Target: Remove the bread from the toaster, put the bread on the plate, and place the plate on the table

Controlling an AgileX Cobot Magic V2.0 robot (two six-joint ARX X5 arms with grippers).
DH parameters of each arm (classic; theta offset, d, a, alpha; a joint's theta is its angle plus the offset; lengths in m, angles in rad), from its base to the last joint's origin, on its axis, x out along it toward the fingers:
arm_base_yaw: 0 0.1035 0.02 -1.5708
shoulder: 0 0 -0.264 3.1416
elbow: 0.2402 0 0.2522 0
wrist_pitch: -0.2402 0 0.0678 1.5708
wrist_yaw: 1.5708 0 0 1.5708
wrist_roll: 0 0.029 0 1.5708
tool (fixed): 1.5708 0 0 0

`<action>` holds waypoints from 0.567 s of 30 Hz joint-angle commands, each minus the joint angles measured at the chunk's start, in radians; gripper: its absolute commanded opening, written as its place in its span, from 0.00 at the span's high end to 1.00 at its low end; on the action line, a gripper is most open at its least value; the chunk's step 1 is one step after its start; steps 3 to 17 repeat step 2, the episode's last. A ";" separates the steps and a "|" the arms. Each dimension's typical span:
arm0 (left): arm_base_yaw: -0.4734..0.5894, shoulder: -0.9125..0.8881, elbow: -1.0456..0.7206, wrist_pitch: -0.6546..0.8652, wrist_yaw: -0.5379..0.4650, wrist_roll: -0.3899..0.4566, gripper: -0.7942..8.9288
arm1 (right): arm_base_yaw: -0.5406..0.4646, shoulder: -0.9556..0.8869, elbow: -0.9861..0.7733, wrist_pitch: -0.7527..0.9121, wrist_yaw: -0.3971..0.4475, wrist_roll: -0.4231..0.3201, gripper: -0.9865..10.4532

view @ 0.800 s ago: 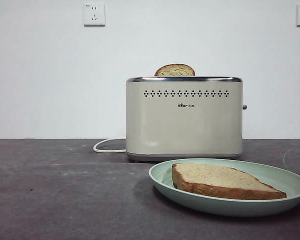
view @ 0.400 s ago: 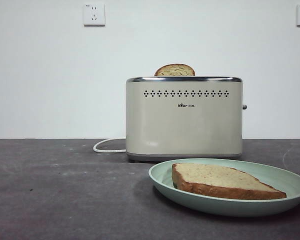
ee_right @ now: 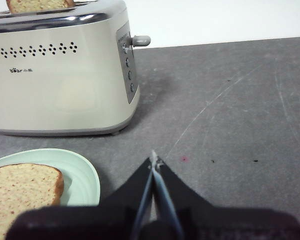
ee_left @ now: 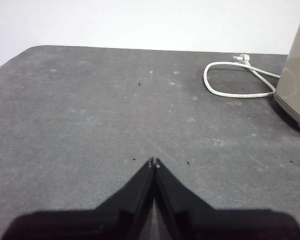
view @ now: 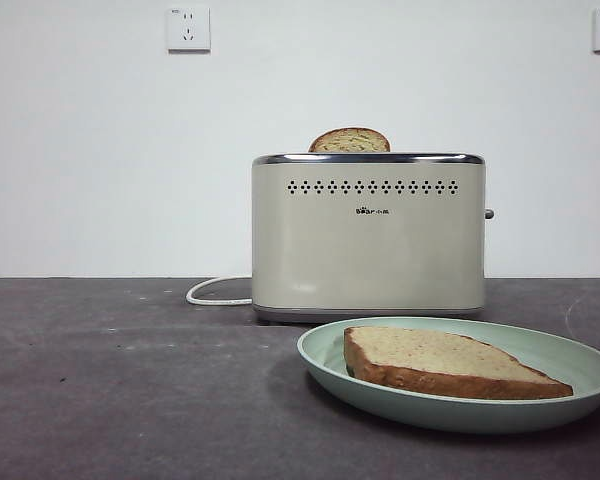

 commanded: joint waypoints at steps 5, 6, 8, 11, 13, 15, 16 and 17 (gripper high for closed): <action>0.003 -0.003 -0.012 0.006 -0.001 -0.003 0.92 | 0.001 -0.002 -0.014 0.000 0.003 0.007 0.91; 0.003 -0.003 -0.012 0.006 -0.001 -0.003 0.92 | 0.001 -0.002 -0.014 0.000 0.003 0.007 0.91; 0.003 -0.003 -0.012 0.006 -0.001 -0.003 0.92 | 0.001 -0.002 -0.014 0.000 0.003 0.007 0.91; 0.003 -0.003 -0.012 0.006 -0.001 -0.003 0.92 | 0.001 -0.002 -0.014 0.000 0.003 0.007 0.91; 0.003 -0.003 -0.012 0.006 -0.001 -0.003 0.92 | 0.001 -0.002 -0.014 0.000 0.003 0.007 0.91; 0.003 -0.003 -0.012 0.006 -0.001 -0.003 0.92 | 0.001 -0.002 -0.014 0.000 0.003 0.007 0.91; 0.003 -0.003 -0.012 0.006 -0.001 -0.003 0.92 | 0.001 -0.002 -0.014 0.000 0.003 0.007 0.91; 0.003 -0.003 -0.012 0.006 -0.001 -0.003 0.92 | 0.001 -0.002 -0.014 0.000 0.003 0.007 0.91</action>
